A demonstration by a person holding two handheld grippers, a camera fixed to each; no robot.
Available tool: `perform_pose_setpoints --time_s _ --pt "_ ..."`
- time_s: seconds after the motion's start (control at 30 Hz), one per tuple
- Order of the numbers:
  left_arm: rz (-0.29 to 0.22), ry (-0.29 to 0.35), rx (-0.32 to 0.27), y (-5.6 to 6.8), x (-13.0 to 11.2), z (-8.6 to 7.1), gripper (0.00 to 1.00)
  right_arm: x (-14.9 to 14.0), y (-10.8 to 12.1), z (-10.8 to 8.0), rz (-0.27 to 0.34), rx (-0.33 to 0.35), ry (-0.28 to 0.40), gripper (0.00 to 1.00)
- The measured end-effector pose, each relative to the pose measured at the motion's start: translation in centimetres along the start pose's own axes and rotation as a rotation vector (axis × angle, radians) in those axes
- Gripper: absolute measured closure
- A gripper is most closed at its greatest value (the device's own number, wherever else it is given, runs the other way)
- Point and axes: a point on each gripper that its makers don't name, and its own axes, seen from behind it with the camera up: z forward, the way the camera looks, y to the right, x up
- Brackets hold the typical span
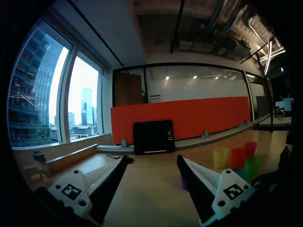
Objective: Pour water
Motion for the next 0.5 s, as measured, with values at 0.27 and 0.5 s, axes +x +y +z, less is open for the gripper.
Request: perform_pose_setpoints --time_s 0.27,0.5 --pt "-0.020 -0.023 0.001 -0.3 -1.9 0.4 0.03 0.1 -0.5 0.1 -0.007 0.003 -0.003 0.01" --pt "-0.041 -0.043 -0.005 -0.4 -3.0 0.6 0.03 0.3 -0.9 0.2 -0.010 0.006 -0.006 0.01"
